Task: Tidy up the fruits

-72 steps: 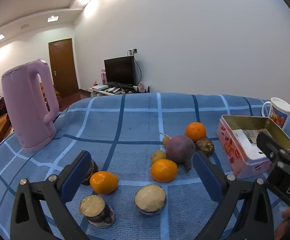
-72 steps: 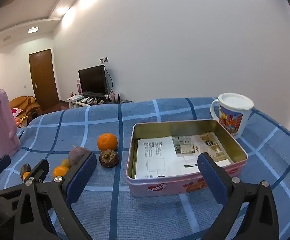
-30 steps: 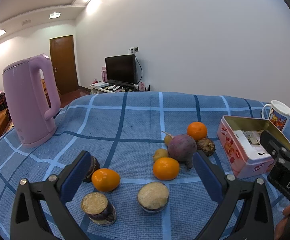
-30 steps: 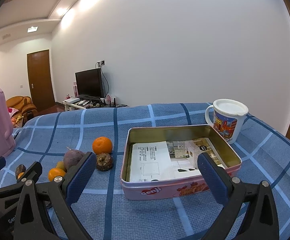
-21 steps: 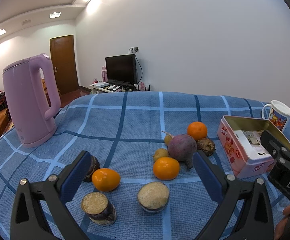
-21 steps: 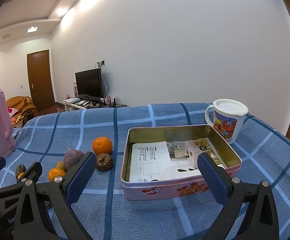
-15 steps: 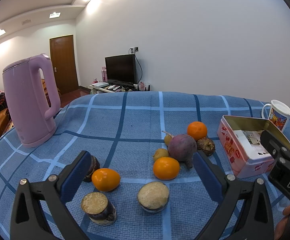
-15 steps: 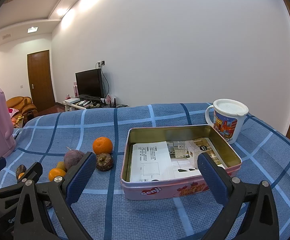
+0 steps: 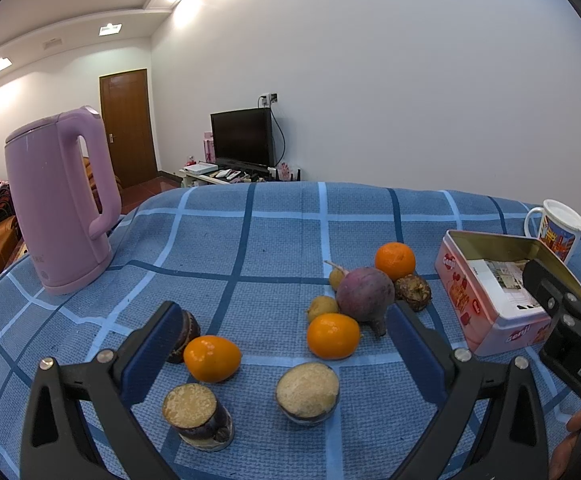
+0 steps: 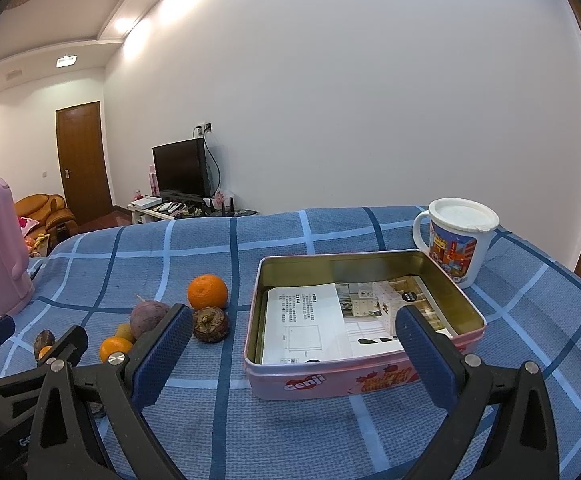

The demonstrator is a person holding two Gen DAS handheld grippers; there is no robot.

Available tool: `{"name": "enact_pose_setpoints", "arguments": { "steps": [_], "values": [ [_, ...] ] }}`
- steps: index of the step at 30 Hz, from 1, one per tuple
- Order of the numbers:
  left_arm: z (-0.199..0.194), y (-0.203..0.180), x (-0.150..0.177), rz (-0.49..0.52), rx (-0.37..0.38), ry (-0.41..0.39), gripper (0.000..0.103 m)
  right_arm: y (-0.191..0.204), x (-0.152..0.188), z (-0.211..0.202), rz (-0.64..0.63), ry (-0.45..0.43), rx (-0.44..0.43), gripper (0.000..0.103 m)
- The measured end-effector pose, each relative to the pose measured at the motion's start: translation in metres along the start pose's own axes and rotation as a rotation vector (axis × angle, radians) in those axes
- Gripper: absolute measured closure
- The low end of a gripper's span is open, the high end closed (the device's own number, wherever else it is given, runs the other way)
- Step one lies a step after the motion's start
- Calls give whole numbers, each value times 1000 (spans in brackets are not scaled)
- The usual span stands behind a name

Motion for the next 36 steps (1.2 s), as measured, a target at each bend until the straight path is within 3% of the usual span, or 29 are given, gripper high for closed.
{"name": "enact_pose_setpoints", "arguments": {
  "steps": [25, 32, 36],
  "values": [
    [1, 6, 3, 0, 26, 22, 0, 0, 1, -2, 3, -5, -25, 1],
    [-28, 67, 10, -105, 52, 42, 0, 6, 2, -4, -18, 6, -105, 1],
    [-45, 114, 16, -173, 11, 35, 0, 20, 6, -2, -65, 36, -186, 1]
  ]
}}
Point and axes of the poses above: each gripper's, at about its wrist camera, not at the fingertips, and z roughly the way its jaws point, y to its left, x to its underside, the point moved 2 cm from there along z, roughly the way its jaws point, and after that the axes turned 11 degrees about y, right-handed, at the moved point
